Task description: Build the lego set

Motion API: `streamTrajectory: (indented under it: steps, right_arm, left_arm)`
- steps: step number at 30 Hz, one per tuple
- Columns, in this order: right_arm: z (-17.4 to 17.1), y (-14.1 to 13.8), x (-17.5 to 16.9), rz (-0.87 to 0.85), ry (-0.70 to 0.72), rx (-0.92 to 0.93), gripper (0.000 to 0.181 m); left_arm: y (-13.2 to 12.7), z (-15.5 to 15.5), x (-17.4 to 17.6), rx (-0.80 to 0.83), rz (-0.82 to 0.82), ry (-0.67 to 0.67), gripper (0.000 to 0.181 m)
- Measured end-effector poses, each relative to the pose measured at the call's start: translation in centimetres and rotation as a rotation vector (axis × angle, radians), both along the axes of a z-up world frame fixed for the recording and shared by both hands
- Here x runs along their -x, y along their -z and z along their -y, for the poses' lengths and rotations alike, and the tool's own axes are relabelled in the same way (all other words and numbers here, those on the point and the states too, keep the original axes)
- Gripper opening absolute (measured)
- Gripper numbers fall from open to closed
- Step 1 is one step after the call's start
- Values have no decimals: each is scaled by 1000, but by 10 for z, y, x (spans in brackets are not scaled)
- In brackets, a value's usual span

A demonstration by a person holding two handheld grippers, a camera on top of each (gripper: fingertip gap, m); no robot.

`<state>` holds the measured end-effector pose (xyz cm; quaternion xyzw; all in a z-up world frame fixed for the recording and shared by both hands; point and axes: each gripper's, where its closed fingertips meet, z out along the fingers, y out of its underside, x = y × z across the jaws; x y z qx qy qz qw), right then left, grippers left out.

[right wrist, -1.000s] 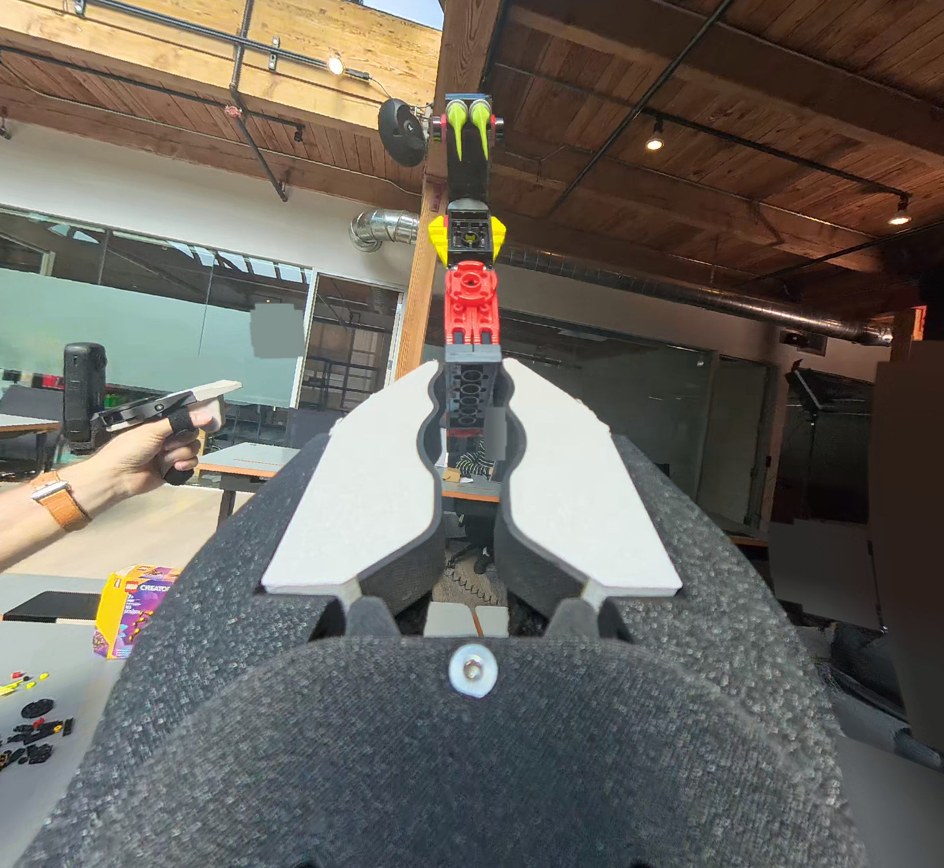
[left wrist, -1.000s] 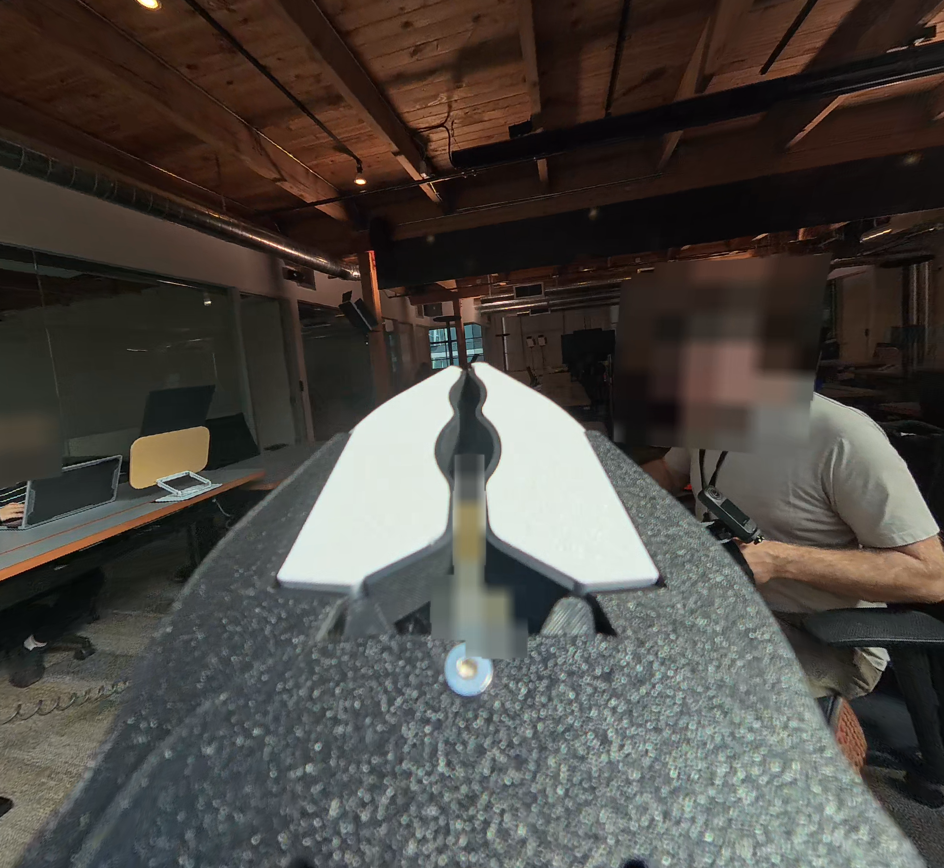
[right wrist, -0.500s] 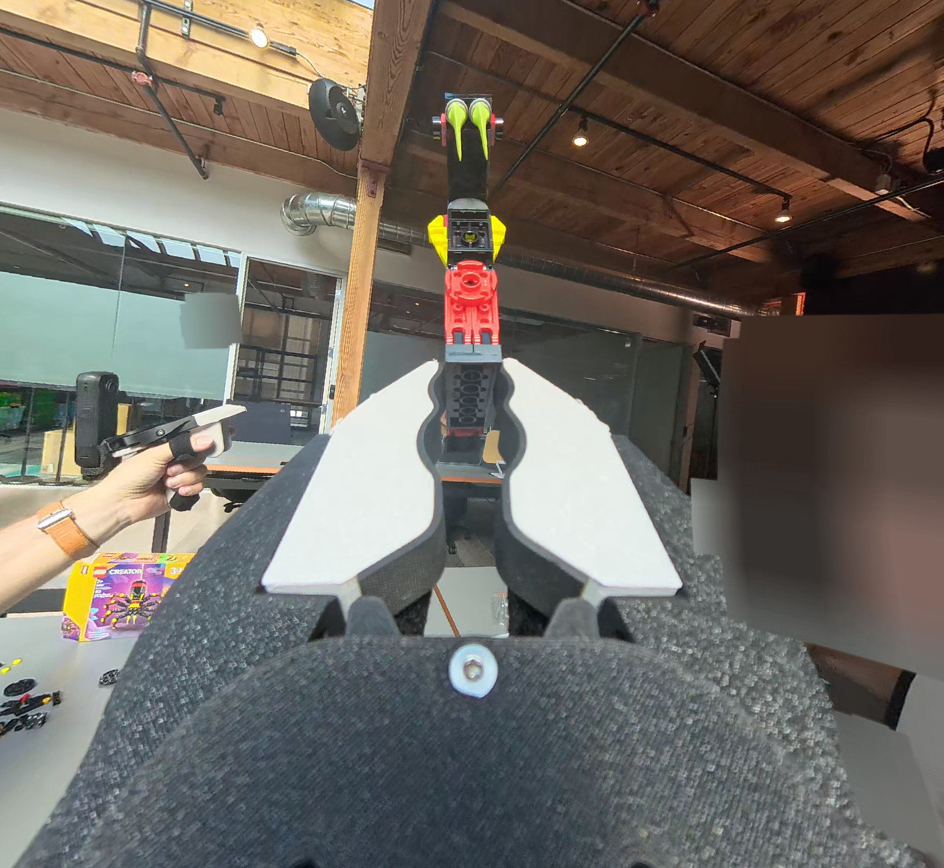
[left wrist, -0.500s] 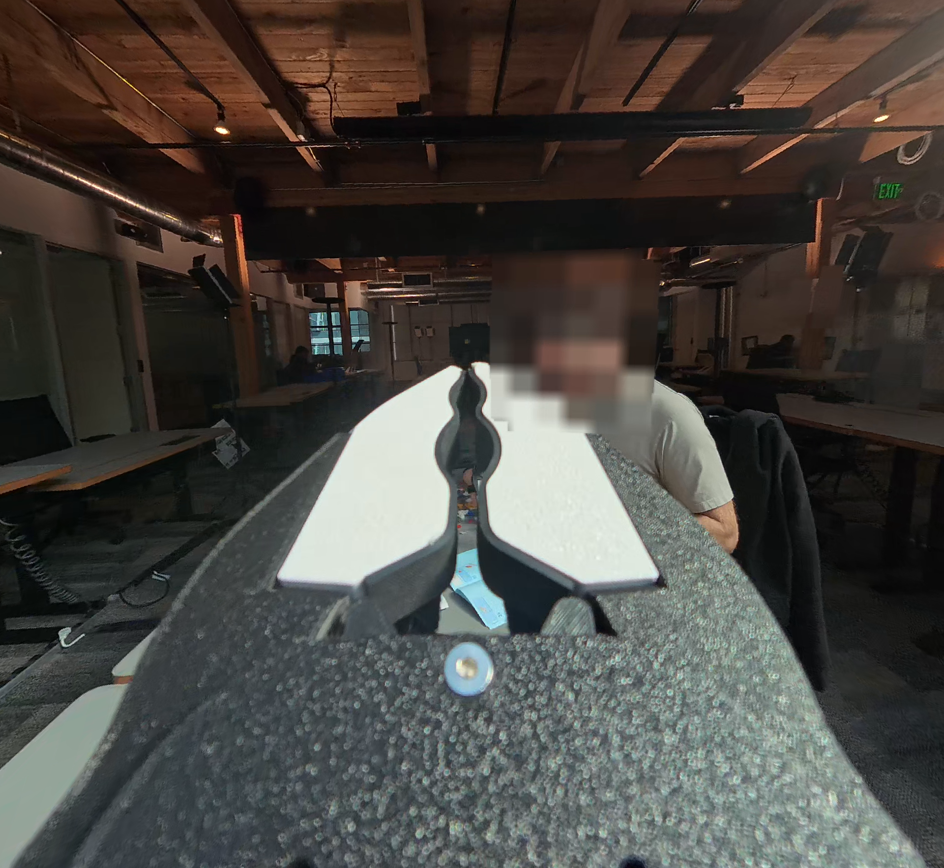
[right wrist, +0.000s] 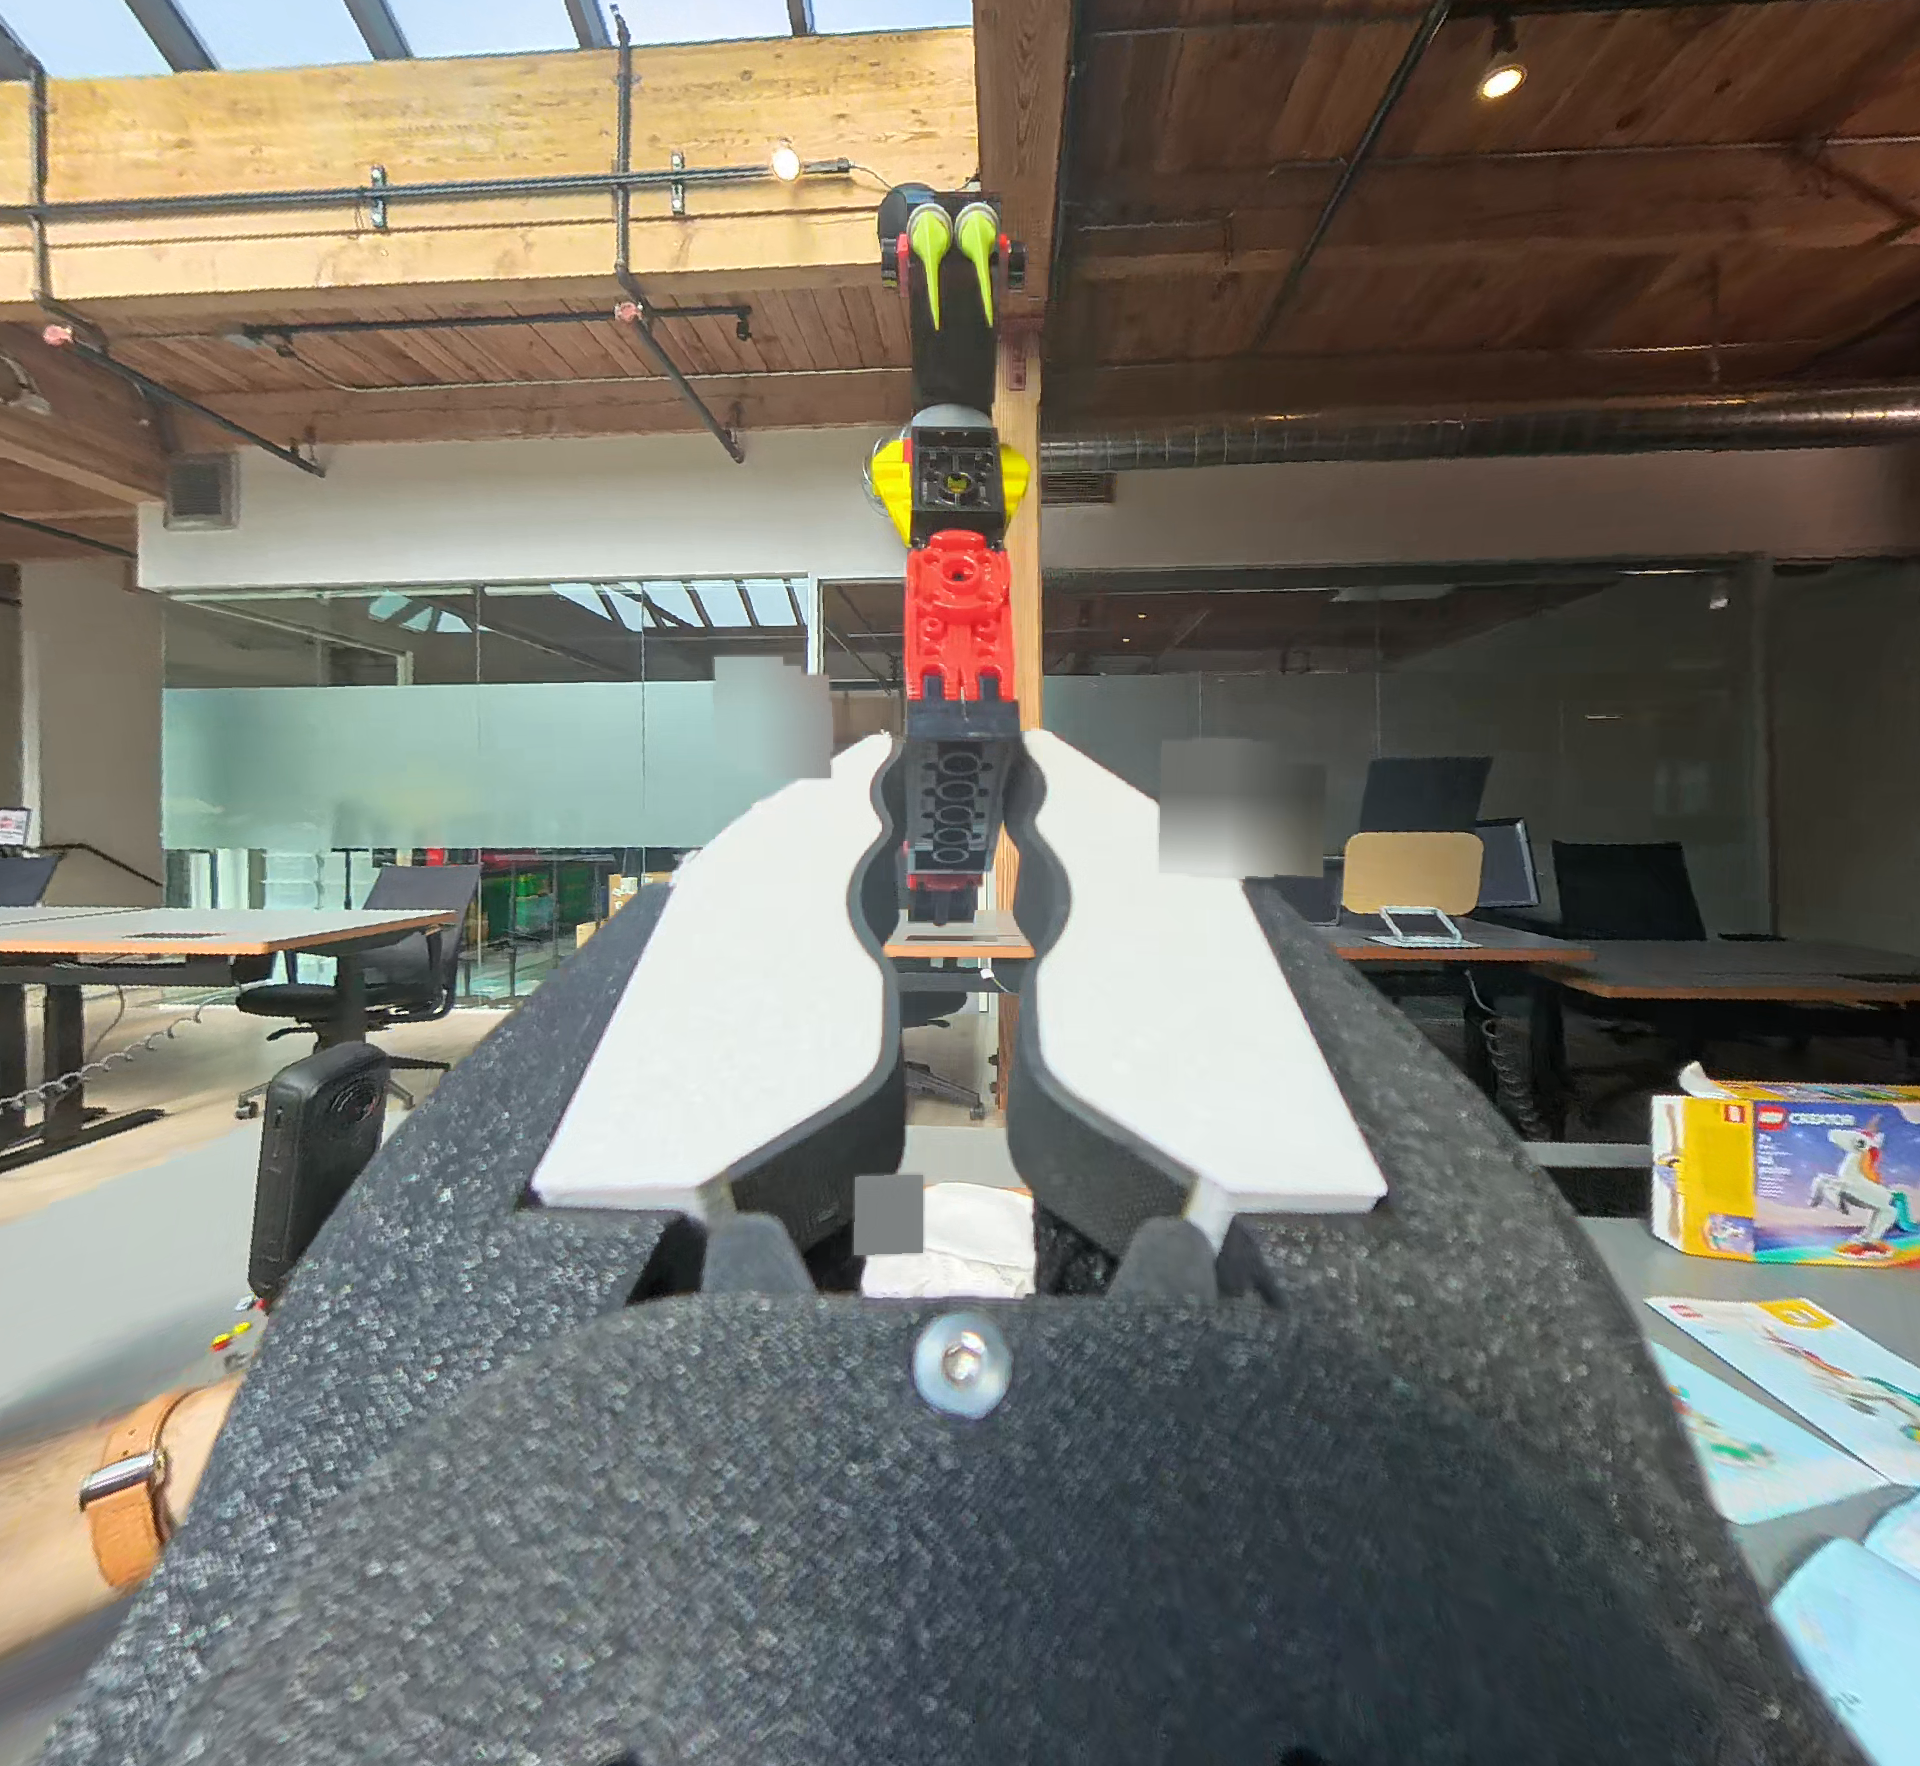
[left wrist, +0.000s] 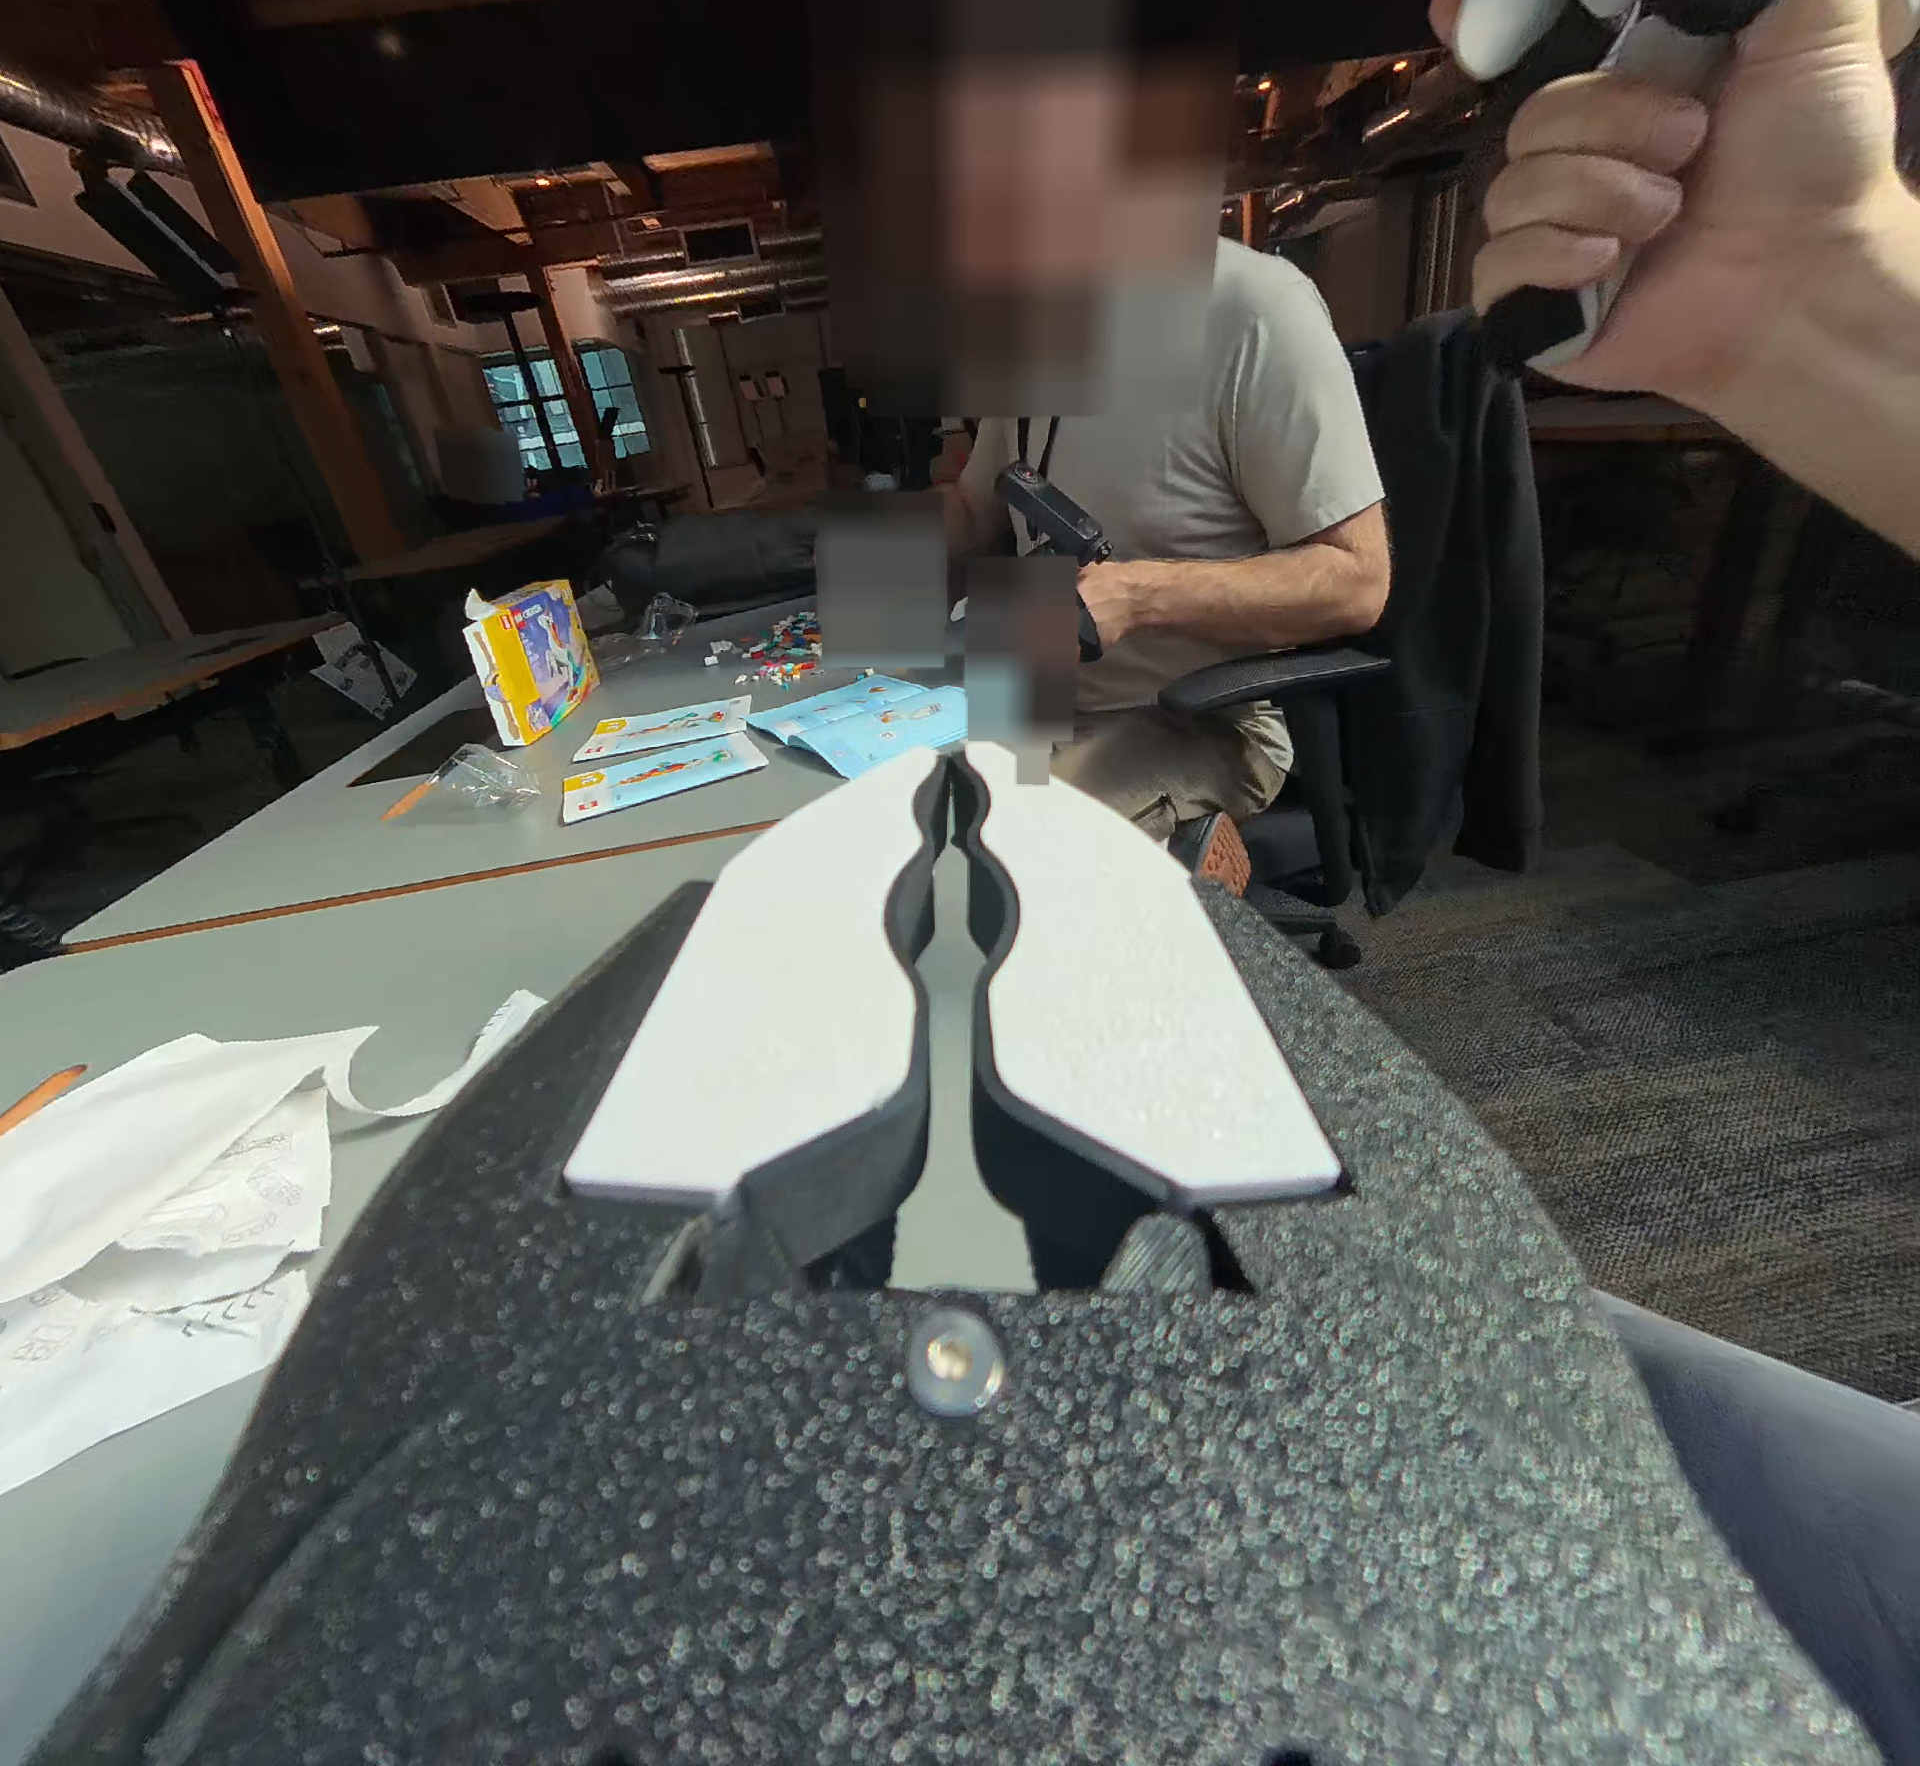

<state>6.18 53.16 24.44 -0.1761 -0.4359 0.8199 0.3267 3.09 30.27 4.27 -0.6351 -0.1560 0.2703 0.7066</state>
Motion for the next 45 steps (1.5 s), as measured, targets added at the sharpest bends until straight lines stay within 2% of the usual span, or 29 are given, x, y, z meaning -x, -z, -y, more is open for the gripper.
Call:
streamTrajectory:
  steps: [3,5,8,11,16,20,22,24,27,29,31,34,37,41,44,45]
  right_arm:
    - [38,16,22,-4,-88,34,17]
    - [66,18,35,3,-166,29,17]
    - [101,12,45,-4,-260,24,17]
    - [128,24,47,-1,-314,37,17]
    - [160,73,52,45,-415,88,17]
    - [168,70,64,53,-438,36,18]
    - [183,85,61,85,-483,-5,18]
    - [202,112,49,126,-547,-35,17]
    - [226,143,27,181,-655,6,17]
    - [236,150,17,198,-702,58,17]
    - [248,154,9,199,-731,76,17]
    - [267,155,-6,187,-782,79,17]
    - [279,156,-14,190,-807,67,17]
    - [287,163,-15,207,-818,42,17]
    - [291,171,-12,218,-821,15,18]
    - [290,172,-11,225,-831,26,17]
  left_arm:
    - [16,6,-14,118,-67,-13,0]
    - [5,18,-14,161,-107,-43,0]
    - [-22,43,-9,113,-97,-75,0]
    - [-24,66,-7,19,-43,-107,0]
    - [2,80,-5,14,-31,-138,0]
    - [-20,93,5,-6,-29,-145,2]
    - [-33,91,1,-41,-38,-93,13]
    - [-45,82,-10,-100,-30,24,26]
    - [-68,73,-18,-203,-2,130,51]
    - [-79,62,-26,-234,35,240,57]
    - [-81,51,-28,-210,79,285,61]
    - [-81,41,-28,-176,111,313,57]
    - [-83,41,-35,-182,127,381,37]
    - [-79,47,-39,-177,132,406,34]
    - [-76,48,-42,-202,151,451,40]
    - [-73,49,-39,-193,152,435,31]
